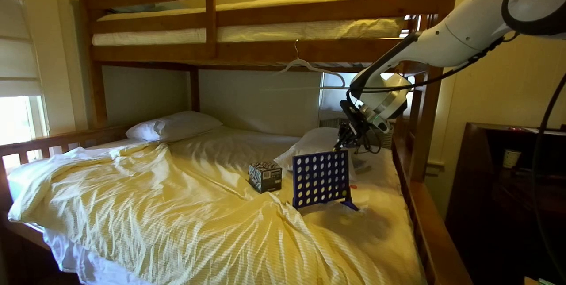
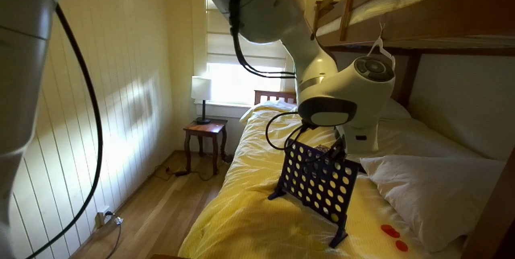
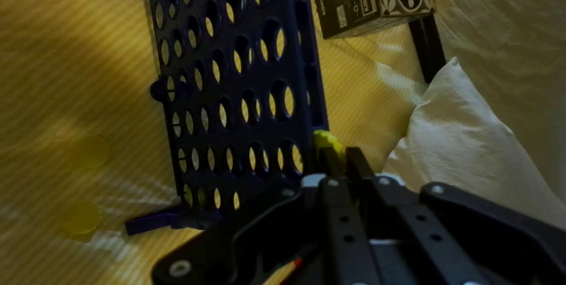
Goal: Put the yellow disc in the blue board
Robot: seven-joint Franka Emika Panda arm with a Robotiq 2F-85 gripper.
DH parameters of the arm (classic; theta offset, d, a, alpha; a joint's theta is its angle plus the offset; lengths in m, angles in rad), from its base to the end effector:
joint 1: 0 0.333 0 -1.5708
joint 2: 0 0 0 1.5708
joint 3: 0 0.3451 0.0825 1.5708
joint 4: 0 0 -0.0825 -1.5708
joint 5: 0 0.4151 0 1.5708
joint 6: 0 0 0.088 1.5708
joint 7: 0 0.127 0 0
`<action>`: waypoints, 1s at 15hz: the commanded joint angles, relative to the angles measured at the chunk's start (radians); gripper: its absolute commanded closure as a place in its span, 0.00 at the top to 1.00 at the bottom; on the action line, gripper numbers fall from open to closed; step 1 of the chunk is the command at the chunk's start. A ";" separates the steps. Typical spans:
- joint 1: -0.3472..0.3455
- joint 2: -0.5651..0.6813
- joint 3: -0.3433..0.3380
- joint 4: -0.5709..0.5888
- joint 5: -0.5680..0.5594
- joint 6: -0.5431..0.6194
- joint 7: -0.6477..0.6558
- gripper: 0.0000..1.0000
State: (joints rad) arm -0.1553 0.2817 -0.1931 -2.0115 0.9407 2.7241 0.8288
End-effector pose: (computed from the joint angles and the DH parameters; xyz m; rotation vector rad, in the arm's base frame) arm 0.6203 -0.2442 0.3460 -1.4237 2.0945 -0.3662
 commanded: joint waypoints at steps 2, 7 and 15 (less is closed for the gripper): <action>0.011 0.009 -0.001 0.000 -0.031 0.007 0.054 0.02; 0.009 0.002 -0.001 -0.001 -0.031 0.005 0.051 0.48; -0.009 -0.056 0.020 -0.021 0.026 0.006 -0.048 1.00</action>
State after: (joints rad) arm -0.1528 0.2653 -0.1905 -2.0096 0.9383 2.7293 0.8217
